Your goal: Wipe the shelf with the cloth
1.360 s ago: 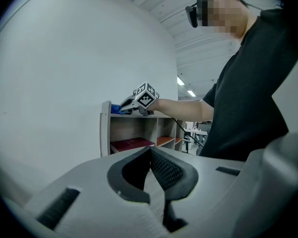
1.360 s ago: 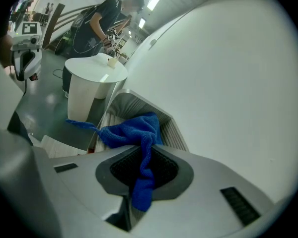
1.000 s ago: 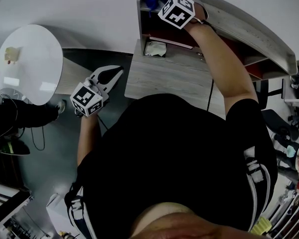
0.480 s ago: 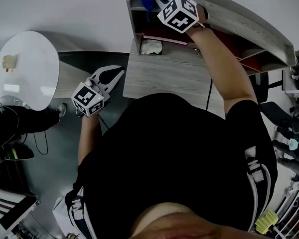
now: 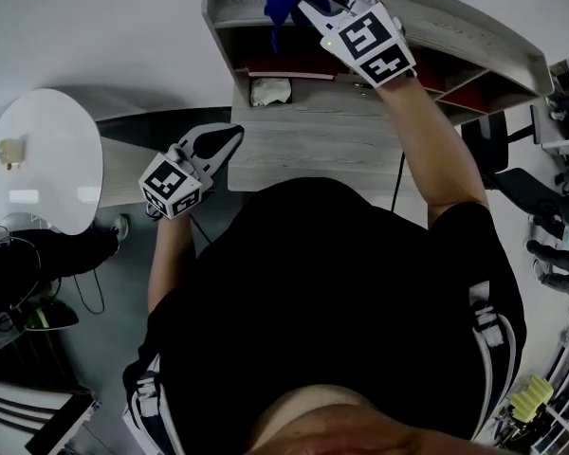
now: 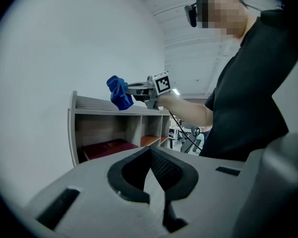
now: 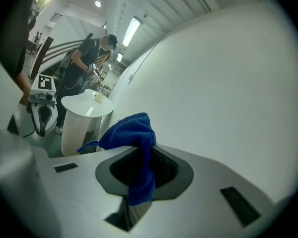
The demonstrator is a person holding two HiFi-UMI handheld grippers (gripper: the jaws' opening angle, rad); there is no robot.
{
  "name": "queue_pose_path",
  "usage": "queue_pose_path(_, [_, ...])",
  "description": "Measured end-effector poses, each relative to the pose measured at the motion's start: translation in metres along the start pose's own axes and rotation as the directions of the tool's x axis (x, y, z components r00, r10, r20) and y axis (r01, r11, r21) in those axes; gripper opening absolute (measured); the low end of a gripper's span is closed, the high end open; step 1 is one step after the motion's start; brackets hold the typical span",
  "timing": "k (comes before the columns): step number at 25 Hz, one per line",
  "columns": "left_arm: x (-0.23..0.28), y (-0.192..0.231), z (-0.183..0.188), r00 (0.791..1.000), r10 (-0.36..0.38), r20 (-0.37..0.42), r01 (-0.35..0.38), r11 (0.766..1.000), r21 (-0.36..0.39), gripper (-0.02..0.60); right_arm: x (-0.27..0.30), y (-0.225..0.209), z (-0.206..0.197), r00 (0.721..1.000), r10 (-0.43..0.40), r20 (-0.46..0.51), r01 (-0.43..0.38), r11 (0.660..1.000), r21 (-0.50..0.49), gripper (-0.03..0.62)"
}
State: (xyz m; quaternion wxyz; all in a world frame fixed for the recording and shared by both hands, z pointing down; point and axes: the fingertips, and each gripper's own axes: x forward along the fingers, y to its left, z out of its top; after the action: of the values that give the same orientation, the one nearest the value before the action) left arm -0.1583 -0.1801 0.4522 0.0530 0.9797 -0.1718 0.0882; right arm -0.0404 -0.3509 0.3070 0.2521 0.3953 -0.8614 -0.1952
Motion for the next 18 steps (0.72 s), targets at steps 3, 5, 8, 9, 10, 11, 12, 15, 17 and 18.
queue_pose_path(3, [0.014,-0.004,0.005,1.000,-0.023,-0.006,0.023,1.000,0.012,0.017,-0.028,-0.007,-0.003,0.998,-0.028,0.047,0.025,0.998,0.052,0.054])
queue_pose_path(5, [0.021,-0.006,0.007,0.999,-0.042,-0.011,0.042,0.999,0.017,0.017,-0.045,-0.007,-0.004,0.996,-0.042,0.080,0.035,0.995,0.090,0.054])
queue_pose_path(8, [0.031,-0.007,0.012,0.998,-0.064,-0.017,0.065,0.998,0.028,0.017,-0.066,-0.004,-0.011,0.992,-0.069,0.105,0.055,0.991,0.123,0.054])
queue_pose_path(9, [0.036,-0.007,0.015,0.997,-0.070,-0.017,0.071,0.997,0.034,0.017,-0.073,-0.003,-0.014,0.991,-0.083,0.109,0.070,0.990,0.122,0.054])
queue_pose_path(10, [0.040,-0.007,0.018,0.997,-0.076,-0.017,0.077,0.996,0.040,0.017,-0.079,-0.003,-0.017,0.989,-0.098,0.111,0.085,0.989,0.118,0.054])
queue_pose_path(11, [0.043,-0.008,0.020,0.997,-0.082,-0.014,0.082,0.996,0.047,0.017,-0.085,-0.002,-0.019,0.987,-0.111,0.112,0.099,0.989,0.114,0.054])
queue_pose_path(12, [0.047,-0.008,0.022,0.996,-0.087,-0.010,0.087,0.995,0.053,0.017,-0.090,0.000,-0.023,0.986,-0.121,0.112,0.108,0.987,0.115,0.054])
queue_pose_path(15, [0.059,-0.012,0.029,0.994,-0.111,0.003,0.111,0.992,0.065,0.017,-0.104,0.005,-0.036,0.984,-0.139,0.110,0.123,0.982,0.144,0.054])
queue_pose_path(17, [0.070,-0.017,0.032,0.992,-0.130,0.005,0.129,0.989,0.069,0.017,-0.113,0.009,-0.049,0.984,-0.147,0.105,0.127,0.976,0.176,0.054])
queue_pose_path(18, [0.075,-0.019,0.033,0.990,-0.138,0.004,0.137,0.988,0.071,0.017,-0.116,0.012,-0.056,0.984,-0.149,0.100,0.128,0.973,0.190,0.054])
